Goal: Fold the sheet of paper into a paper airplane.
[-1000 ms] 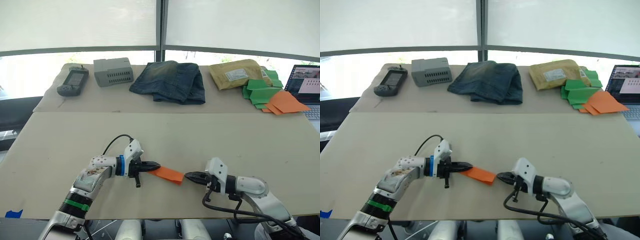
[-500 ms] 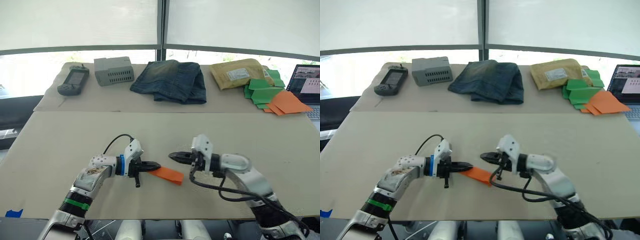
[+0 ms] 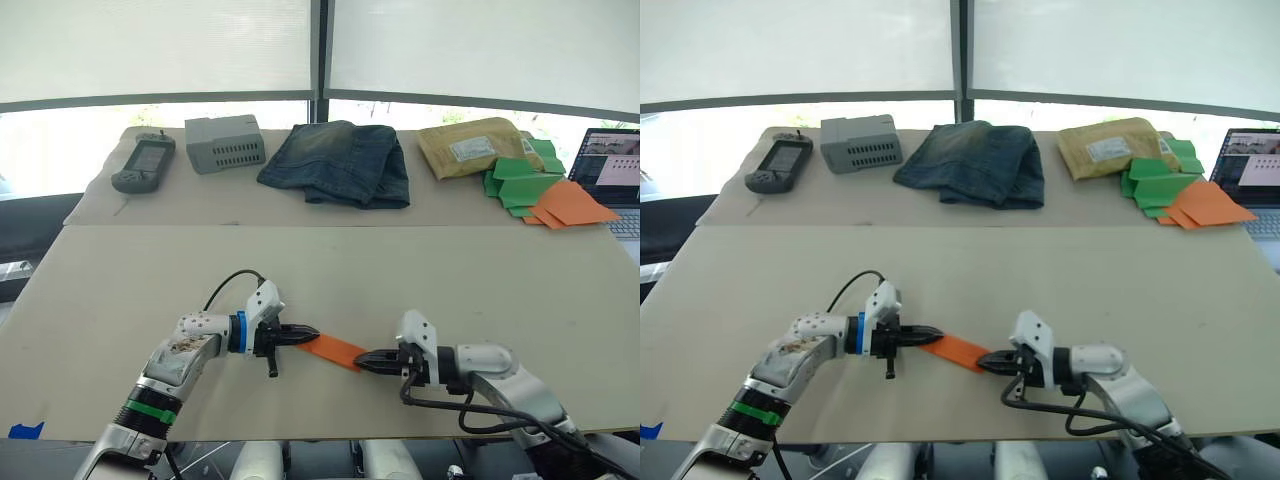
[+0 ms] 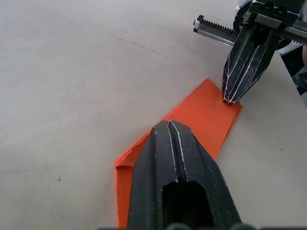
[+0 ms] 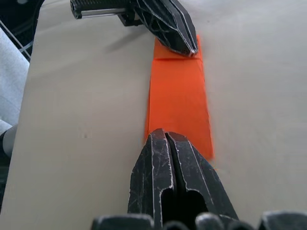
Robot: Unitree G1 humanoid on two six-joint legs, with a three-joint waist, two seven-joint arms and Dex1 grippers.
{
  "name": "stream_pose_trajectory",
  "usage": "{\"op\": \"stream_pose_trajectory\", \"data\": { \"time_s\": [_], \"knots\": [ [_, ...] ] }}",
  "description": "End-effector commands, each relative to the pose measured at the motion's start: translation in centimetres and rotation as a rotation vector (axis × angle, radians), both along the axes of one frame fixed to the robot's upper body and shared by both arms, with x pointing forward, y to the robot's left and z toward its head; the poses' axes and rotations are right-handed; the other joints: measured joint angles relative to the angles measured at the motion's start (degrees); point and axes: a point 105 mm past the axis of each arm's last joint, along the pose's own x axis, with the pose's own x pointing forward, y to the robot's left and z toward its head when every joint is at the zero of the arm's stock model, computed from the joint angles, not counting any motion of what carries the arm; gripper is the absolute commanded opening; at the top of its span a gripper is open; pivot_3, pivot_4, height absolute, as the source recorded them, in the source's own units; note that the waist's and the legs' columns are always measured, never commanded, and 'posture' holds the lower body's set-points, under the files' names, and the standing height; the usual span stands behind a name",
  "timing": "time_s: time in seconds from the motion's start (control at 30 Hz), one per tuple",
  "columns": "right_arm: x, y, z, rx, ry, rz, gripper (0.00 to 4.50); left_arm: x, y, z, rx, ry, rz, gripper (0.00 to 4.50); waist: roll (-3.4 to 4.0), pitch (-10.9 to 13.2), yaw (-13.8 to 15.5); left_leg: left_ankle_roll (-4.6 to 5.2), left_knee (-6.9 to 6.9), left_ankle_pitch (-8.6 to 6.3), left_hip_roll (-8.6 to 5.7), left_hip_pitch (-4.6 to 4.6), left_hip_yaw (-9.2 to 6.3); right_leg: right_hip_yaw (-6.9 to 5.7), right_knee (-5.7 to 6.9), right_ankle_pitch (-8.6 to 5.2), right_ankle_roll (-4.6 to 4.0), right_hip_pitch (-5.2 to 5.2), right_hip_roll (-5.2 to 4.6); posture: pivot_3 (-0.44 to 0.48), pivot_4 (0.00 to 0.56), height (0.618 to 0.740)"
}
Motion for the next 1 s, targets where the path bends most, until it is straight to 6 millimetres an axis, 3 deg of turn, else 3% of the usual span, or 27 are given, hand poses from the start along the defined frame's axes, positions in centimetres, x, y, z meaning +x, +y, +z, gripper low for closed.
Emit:
{"op": "stream_pose_trajectory", "data": {
  "time_s": [0.03, 0.1, 0.2, 0.37, 0.57, 0.83, 1.0],
  "knots": [
    [0.2, -0.7, 1.7, 0.102, 0.020, -0.037, 0.04, -0.5, 1.8, -2.6, 0.082, 0.084, 0.051, 0.00, -0.01, 0.01, -0.02, 0.00, 0.00, 0.00, 0.01, 0.00, 0.00, 0.00, 0.00, 0.00, 0.00, -0.01, 0.01, 0.000, 0.150, 0.722],
    [0.7, -0.6, 4.9, 0.229, 0.009, -0.062, 0.04, -0.4, 1.6, -1.9, 0.061, 0.058, 0.040, 0.00, 0.01, 0.08, -0.12, 0.00, 0.00, 0.00, 0.04, -0.04, 0.00, 0.00, 0.03, 0.00, 0.00, -0.06, 0.03, 0.000, 0.150, 0.722],
    [0.1, -1.3, 7.0, 0.230, 0.034, -0.035, 0.04, -0.3, 1.4, -0.2, -0.013, 0.036, 0.034, 0.00, 0.09, 0.15, -0.26, 0.00, 0.00, 0.00, 0.05, -0.07, 0.03, 0.03, 0.08, 0.01, 0.01, -0.12, 0.04, 0.000, 0.150, 0.722],
    [-1.1, -1.7, 7.9, 0.146, 0.100, 0.022, 0.04, -0.1, 1.6, 2.3, -0.072, -0.011, 0.042, 0.00, -0.16, 0.32, -0.01, 0.01, -0.04, -0.03, 0.04, -0.31, -0.07, -0.06, 0.04, 0.00, 0.02, -0.31, 0.06, 0.000, 0.150, 0.722],
    [-1.2, 1.1, 8.9, 0.029, -0.009, 0.125, 0.04, 0.4, 3.2, 6.8, -0.060, -0.095, 0.072, 0.00, -0.23, 0.59, -0.03, 0.03, -0.03, -0.04, -0.02, -1.06, -0.05, -0.03, 0.04, 0.24, 0.43, -1.06, 0.05, 0.000, 0.150, 0.722],
    [-1.2, 4.8, 8.9, 0.002, -0.045, 0.179, 0.04, -1.2, 7.1, 5.9, 0.079, -0.059, 0.101, 0.00, -0.26, 0.75, 0.05, 0.10, -0.03, -0.13, -0.06, -1.22, -0.05, -0.04, -0.18, 0.21, 0.46, -1.11, -0.05, 0.000, 0.150, 0.722],
    [0.5, 5.6, 7.4, -0.073, -0.064, 0.137, 0.04, -1.6, 7.3, 5.8, 0.069, -0.055, 0.126, 0.00, -0.26, 0.79, 0.39, 0.10, -0.02, -0.13, -0.07, -1.30, -0.06, -0.09, -0.35, 0.31, 0.52, -1.09, -0.12, 0.000, 0.150, 0.722]
  ]
}}
